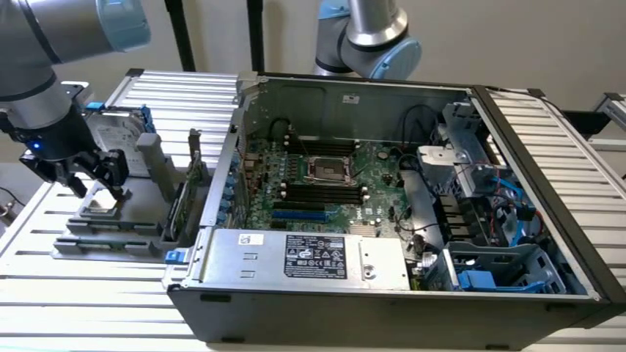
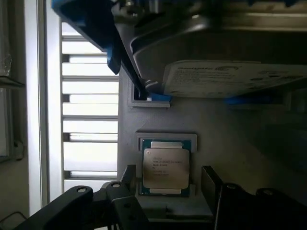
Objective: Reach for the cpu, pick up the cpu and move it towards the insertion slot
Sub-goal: 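Pick up the cpu and move it towards the insertion slot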
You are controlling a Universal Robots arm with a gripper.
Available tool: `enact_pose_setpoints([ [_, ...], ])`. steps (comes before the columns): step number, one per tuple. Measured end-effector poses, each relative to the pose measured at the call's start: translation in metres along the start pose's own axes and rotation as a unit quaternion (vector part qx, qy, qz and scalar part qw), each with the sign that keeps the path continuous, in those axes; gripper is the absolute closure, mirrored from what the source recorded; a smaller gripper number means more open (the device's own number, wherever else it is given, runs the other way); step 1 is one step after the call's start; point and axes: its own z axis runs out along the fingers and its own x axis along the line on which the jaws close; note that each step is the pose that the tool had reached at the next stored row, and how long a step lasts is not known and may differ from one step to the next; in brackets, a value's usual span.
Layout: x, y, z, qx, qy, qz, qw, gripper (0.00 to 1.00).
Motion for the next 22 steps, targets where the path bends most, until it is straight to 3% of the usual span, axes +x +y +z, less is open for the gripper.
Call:
enact_pose_setpoints([
  [22,0.000,0.0013,0.0132,0.0018,0.0048,0.000,1.0000,0.35],
])
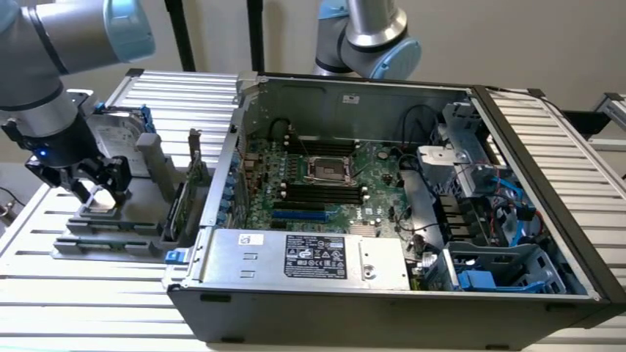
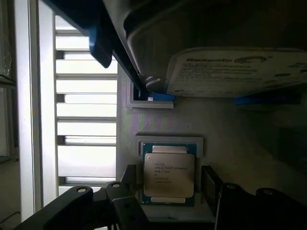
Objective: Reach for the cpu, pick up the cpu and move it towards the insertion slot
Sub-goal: 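Pick up the cpu and move it towards the insertion slot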
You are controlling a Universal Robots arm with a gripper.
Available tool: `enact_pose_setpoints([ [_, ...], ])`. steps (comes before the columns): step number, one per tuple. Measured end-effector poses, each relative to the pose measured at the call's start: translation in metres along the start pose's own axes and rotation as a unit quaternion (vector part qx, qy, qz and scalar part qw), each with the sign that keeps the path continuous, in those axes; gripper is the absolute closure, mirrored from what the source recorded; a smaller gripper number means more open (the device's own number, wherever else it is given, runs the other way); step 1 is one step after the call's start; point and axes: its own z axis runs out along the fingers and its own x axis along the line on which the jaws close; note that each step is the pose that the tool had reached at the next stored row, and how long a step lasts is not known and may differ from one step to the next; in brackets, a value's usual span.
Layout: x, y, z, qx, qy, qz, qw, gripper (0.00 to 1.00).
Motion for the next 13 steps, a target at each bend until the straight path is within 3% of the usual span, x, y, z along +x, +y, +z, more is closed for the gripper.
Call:
enact_pose_setpoints([
  [13,0.0000,0.0026,0.0026,0.0043,0.0030,0.000,1.0000,0.35],
])
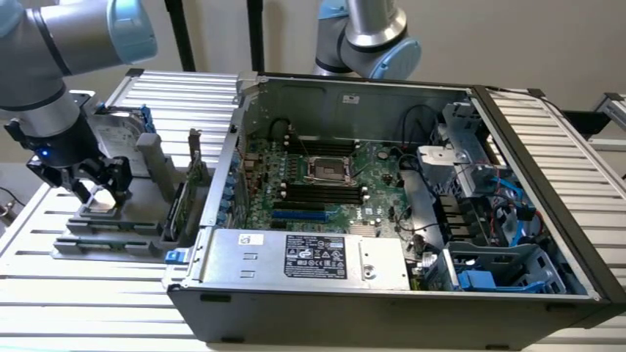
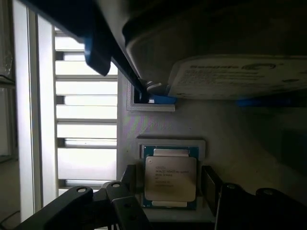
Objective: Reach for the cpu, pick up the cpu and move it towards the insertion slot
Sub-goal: 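Pick up the cpu and move it towards the insertion slot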
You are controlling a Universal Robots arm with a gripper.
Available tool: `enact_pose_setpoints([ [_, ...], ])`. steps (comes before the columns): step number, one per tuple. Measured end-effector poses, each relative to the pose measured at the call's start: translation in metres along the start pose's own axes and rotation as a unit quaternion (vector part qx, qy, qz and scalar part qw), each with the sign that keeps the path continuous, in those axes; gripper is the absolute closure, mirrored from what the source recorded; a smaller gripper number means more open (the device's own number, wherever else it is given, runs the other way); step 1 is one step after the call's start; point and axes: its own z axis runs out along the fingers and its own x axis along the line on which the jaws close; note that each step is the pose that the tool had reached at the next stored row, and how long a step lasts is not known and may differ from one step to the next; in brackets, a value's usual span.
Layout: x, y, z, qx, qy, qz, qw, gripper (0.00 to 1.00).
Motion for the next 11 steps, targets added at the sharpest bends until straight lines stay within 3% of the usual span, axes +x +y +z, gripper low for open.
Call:
enact_pose_setpoints([
  [11,-0.0008,0.0007,0.0011,0.0006,0.0002,0.000,1.0000,0.35],
])
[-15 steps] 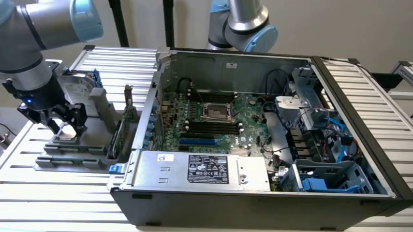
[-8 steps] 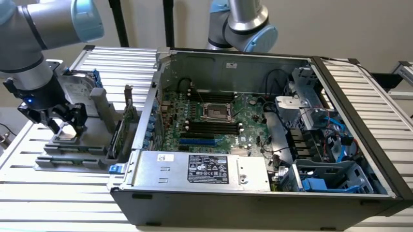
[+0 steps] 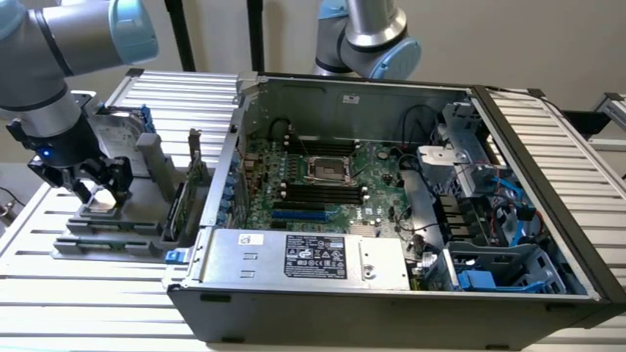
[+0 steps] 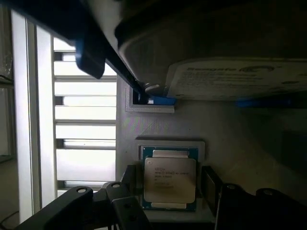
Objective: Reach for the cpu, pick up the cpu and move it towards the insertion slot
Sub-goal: 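Pick up the cpu and move it towards the insertion slot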
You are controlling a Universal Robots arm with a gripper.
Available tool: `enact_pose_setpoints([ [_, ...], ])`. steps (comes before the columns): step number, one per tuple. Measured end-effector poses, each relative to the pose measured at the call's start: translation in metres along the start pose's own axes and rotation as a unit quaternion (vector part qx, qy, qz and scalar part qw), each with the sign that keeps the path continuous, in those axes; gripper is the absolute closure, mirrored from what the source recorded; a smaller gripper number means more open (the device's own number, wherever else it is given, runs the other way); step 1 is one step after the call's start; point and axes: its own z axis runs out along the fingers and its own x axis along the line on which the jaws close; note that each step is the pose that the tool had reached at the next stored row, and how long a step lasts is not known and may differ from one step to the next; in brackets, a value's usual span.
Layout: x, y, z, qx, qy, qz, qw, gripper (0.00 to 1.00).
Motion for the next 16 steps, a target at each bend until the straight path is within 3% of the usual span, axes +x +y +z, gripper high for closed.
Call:
enact_pose_setpoints([
  [4,0.0000,0.0000,0.0001,0.0000,0.0000,0.000,1.0000,0.37],
  [5,0.0000,0.0000,0.0001,0.0000,0.0000,0.000,1.0000,0.44],
  [16,0.0000,0.0001,-0.0073,0.0000,0.0024,0.000,1.0000,0.45],
])
